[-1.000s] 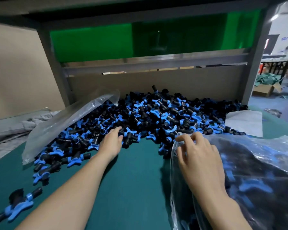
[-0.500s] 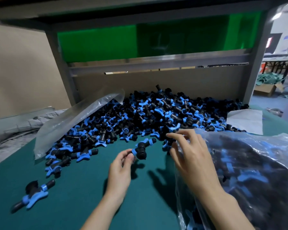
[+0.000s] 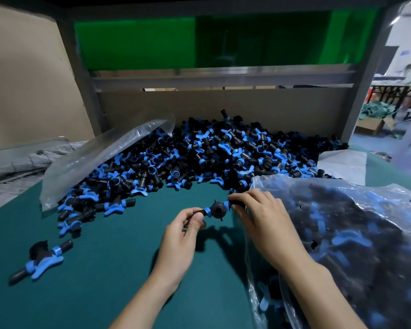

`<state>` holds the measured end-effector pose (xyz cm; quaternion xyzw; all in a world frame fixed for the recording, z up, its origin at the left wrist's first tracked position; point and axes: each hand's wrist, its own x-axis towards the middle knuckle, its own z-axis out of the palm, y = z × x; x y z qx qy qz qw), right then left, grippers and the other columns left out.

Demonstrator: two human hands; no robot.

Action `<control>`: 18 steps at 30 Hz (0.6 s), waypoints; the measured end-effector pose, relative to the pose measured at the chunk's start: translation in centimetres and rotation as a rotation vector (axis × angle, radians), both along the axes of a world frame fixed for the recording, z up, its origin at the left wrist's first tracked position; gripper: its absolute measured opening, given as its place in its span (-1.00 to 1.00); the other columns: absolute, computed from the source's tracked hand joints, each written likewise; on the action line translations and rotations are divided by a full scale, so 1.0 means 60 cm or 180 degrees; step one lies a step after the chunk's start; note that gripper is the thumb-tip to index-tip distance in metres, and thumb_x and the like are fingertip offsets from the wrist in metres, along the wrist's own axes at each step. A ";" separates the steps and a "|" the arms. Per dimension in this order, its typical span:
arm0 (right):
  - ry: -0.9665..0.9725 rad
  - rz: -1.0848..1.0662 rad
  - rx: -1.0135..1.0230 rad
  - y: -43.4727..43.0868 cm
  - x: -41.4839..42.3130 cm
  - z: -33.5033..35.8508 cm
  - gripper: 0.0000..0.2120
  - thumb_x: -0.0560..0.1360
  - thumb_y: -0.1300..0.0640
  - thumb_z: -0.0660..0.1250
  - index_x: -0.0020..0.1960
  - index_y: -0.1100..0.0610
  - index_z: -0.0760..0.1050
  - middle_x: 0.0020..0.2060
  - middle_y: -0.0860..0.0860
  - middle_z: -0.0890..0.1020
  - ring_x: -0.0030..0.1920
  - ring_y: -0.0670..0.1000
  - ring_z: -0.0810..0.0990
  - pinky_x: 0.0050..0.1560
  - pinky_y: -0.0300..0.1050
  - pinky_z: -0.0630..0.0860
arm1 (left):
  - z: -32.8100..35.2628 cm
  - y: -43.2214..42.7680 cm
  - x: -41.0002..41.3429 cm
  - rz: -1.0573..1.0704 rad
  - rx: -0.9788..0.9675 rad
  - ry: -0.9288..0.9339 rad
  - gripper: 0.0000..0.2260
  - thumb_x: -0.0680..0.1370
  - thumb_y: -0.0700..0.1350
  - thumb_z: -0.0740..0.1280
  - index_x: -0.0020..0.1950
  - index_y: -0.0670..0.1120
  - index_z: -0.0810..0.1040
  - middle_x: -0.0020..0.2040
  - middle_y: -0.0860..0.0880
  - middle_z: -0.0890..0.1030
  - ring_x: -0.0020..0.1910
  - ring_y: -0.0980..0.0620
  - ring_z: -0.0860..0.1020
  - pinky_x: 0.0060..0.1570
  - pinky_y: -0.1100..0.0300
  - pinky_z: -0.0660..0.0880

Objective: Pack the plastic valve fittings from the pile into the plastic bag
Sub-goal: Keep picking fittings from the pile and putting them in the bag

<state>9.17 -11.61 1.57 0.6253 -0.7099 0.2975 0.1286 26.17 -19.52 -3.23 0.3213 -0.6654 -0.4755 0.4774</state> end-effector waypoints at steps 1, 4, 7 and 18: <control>0.0004 -0.0004 0.0020 0.001 0.000 0.000 -0.77 0.63 0.00 0.23 0.25 -0.07 0.53 0.04 -0.10 0.56 0.06 0.04 0.49 0.03 -0.02 0.36 | 0.000 0.000 0.000 0.0004 0.0012 -0.0023 -0.81 0.53 0.17 0.25 0.00 0.15 0.60 -0.17 0.15 0.66 -0.12 0.21 0.59 -0.12 0.43 0.45; 0.0000 -0.0027 0.0093 0.002 0.000 0.002 -0.76 0.63 -0.02 0.20 0.25 -0.07 0.53 0.03 -0.11 0.56 0.05 0.03 0.48 0.03 -0.04 0.34 | 0.000 -0.001 0.000 0.0035 0.0027 -0.0097 -0.86 0.52 0.19 0.25 -0.02 0.27 0.58 -0.15 0.16 0.66 -0.09 0.17 0.60 -0.06 0.38 0.46; -0.0035 -0.0023 0.0136 0.003 0.001 0.005 -0.75 0.63 -0.03 0.19 0.25 -0.07 0.53 0.04 -0.11 0.56 0.06 0.02 0.47 0.04 -0.04 0.34 | 0.000 -0.002 0.001 0.0044 0.0000 -0.0147 -0.85 0.52 0.21 0.24 -0.01 0.28 0.57 -0.13 0.16 0.66 -0.07 0.16 0.60 -0.04 0.36 0.47; -0.0120 0.0002 0.0149 0.004 0.002 0.005 -0.66 0.63 -0.13 0.08 0.25 -0.07 0.52 0.00 -0.16 0.57 0.03 0.00 0.46 0.04 -0.07 0.31 | 0.000 0.001 -0.001 0.0052 0.0239 -0.0215 -0.67 0.55 0.26 0.15 -0.12 0.11 0.59 -0.24 0.10 0.64 -0.19 0.17 0.57 -0.06 0.10 0.47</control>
